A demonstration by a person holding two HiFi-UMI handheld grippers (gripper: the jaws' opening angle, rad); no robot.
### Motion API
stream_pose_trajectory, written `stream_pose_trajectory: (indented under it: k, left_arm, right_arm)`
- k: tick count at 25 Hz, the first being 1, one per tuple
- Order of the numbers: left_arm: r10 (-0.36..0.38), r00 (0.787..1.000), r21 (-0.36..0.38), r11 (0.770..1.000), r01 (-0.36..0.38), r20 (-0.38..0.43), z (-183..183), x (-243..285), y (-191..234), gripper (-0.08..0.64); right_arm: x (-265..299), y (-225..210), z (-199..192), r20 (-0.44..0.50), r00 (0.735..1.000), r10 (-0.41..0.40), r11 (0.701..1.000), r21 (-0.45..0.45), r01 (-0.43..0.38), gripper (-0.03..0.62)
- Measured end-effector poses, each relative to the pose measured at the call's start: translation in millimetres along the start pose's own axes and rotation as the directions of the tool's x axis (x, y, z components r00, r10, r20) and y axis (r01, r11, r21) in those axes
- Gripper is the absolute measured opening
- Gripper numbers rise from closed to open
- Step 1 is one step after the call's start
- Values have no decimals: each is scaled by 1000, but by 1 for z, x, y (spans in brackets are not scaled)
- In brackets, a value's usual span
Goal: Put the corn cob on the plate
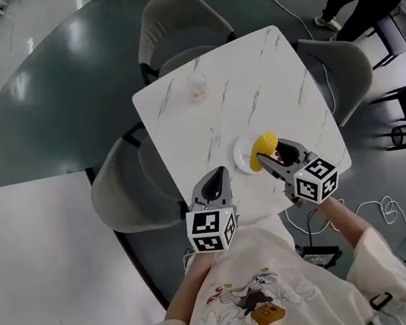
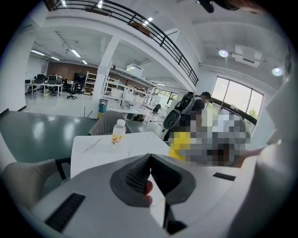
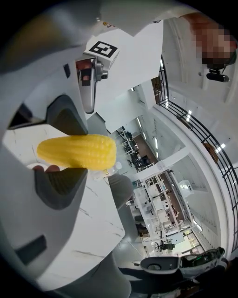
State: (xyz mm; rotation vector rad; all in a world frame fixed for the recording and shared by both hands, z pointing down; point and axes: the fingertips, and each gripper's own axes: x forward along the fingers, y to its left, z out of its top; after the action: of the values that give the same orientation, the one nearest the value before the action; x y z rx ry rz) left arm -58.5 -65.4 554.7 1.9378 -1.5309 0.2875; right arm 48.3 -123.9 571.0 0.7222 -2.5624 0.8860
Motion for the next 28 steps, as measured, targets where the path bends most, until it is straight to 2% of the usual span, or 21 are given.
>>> stream_pose_trajectory:
  k: [6,10,13,18,28]
  left_arm:
    - [5,1000,-2,1000,-6,-20,-11,2,-2,8]
    - [-6,999,-35,999,4,-49,-23,6,-3,8]
    - [-6,999,-29,1000,4,-51,-24,7,-2,8]
    - [2,998,-24,1000,-4,-62,-27,5,0,8]
    - [-5,994,3,1000,6,-110,-38,14,-7,8]
  right_arm:
    - [12,-20,-30,-70,997,-41,999,-10,41,219]
    - [20,-34,-56,-148,986,-76,997,-33,72,219]
    - [24,-43,-73,-189,978,-87,996,-42,81,219]
    - [34,-62,-104,-253,960,-119,989,-113,93,219]
    - [47,-77,-129,-309,938,-155,977,-189,99,219]
